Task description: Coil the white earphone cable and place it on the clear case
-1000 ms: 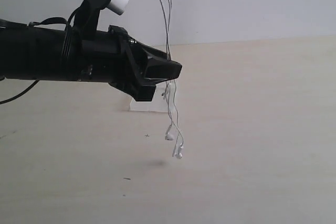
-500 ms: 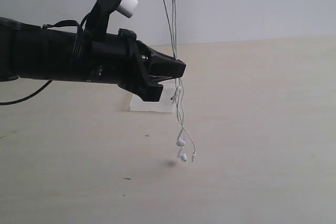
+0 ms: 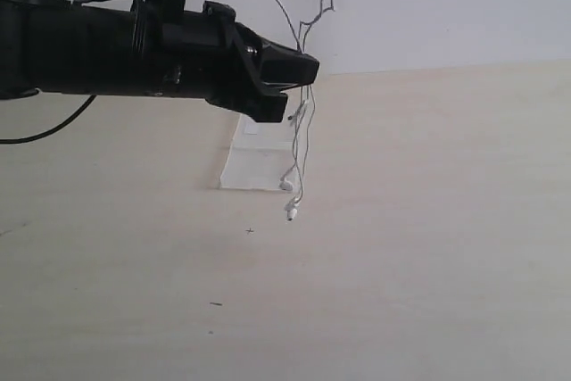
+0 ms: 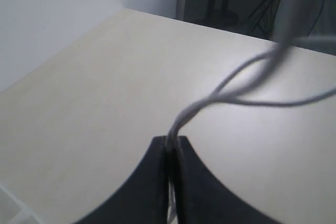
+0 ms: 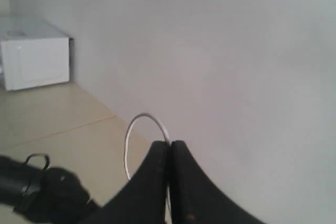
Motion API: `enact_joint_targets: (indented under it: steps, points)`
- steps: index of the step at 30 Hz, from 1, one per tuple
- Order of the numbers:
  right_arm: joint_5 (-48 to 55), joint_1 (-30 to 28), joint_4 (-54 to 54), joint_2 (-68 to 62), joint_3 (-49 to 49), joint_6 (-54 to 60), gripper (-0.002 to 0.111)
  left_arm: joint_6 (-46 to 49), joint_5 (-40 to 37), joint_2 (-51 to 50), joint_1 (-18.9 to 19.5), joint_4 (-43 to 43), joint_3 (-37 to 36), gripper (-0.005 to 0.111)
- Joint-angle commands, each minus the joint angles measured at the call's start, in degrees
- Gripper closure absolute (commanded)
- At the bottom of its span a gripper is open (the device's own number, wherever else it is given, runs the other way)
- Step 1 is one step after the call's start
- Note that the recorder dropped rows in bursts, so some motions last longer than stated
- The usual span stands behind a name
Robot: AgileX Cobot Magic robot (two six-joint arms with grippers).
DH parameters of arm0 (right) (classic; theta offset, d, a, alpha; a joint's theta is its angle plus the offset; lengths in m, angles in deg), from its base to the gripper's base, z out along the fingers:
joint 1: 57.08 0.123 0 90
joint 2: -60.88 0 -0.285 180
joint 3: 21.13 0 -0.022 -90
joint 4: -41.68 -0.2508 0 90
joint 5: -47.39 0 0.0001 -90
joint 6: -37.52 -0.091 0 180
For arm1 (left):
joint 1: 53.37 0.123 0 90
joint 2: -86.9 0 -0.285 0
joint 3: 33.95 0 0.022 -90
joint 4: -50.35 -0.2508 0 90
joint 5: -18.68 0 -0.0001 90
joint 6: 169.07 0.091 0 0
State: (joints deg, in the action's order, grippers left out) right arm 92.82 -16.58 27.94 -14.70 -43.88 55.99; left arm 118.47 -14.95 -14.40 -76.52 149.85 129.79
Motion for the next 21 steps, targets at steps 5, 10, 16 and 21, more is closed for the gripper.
enact_joint_targets:
  steps: [5,10,16,21]
  points:
    - [14.7,-0.2,-2.3,5.8,-0.4,0.1,0.108,-4.5,1.1,1.4,-0.3,0.4,2.3,0.107]
    - [21.5,-0.2,-2.3,5.8,-0.4,-0.6,0.108,-4.7,1.2,4.1,-0.3,0.4,2.3,0.107]
    - [21.8,-0.2,-0.8,7.5,6.2,-1.1,0.108,-9.0,2.0,7.8,-0.1,-1.5,2.3,0.107]
    - [15.6,-0.2,-0.4,11.0,17.6,-1.1,0.108,-14.0,4.9,9.5,-0.1,-7.3,2.3,0.107]
